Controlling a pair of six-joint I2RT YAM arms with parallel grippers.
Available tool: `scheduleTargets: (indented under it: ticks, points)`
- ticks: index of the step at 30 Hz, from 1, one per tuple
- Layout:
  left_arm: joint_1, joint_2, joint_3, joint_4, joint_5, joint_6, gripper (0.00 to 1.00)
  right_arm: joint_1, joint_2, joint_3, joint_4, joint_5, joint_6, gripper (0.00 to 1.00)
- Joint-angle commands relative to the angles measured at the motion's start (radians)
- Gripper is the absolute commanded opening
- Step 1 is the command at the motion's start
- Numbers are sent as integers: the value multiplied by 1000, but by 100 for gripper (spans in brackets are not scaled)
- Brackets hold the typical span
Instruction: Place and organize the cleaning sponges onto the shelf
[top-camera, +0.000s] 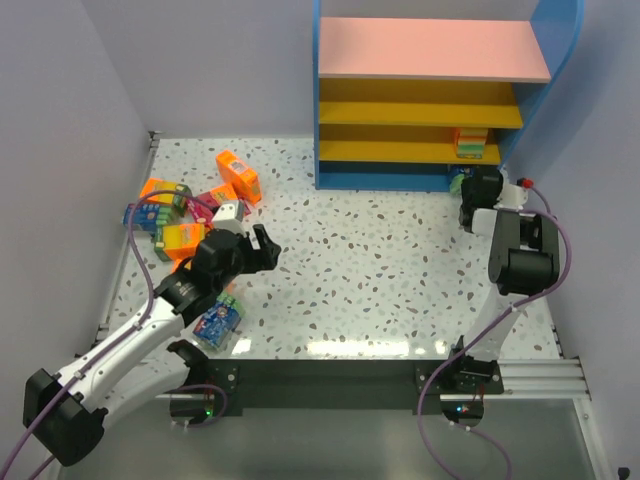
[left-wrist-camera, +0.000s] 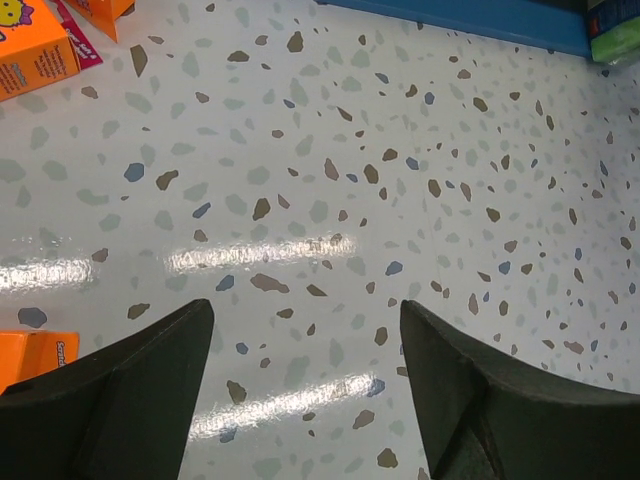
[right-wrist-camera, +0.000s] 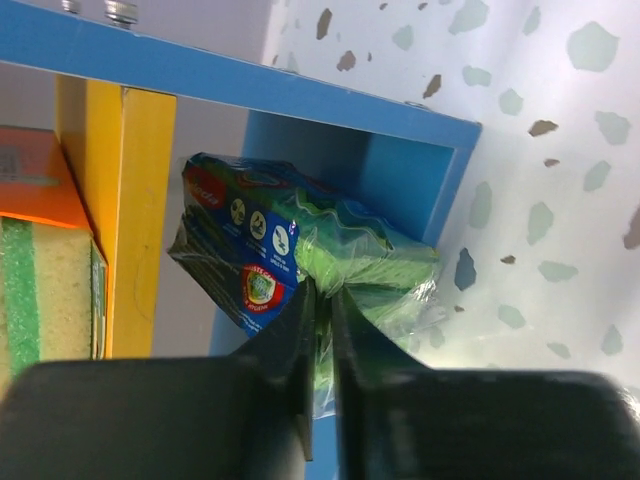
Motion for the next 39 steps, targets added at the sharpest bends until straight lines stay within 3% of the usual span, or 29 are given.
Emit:
scheduleTargets:
  ticks: [1,7,10,21,30,32,35,36,37,39]
  points:
    - [8,5,40,9,-4,2,81,1,31,-10,132,34,23,16]
    - [8,-2,43,12,-10,6,81,1,45,-7,163,20,23,46]
    - [8,-2,46,9,-7,5,81,1,48,-6,179,8,40,56]
    - [8,-41,49,-17,-42,9,82,-1,-82,-153,271,-17,87,73]
    - [8,-73,43,-30,-64,6,84,-7,-194,-286,304,-26,78,78]
    - [8,-85,38,-34,-62,5,84,-12,-228,-303,278,-29,75,75]
    - [8,-105,24,-34,-65,2,84,-12,-268,-329,216,-28,80,34]
    - [8,-116,17,-34,-65,0,84,-12,-271,-331,204,-32,84,5]
    - [8,-119,14,-33,-64,0,84,-16,-268,-330,177,-40,95,0]
    - [8,-126,4,-33,-62,-1,84,-19,-246,-313,167,-63,98,0]
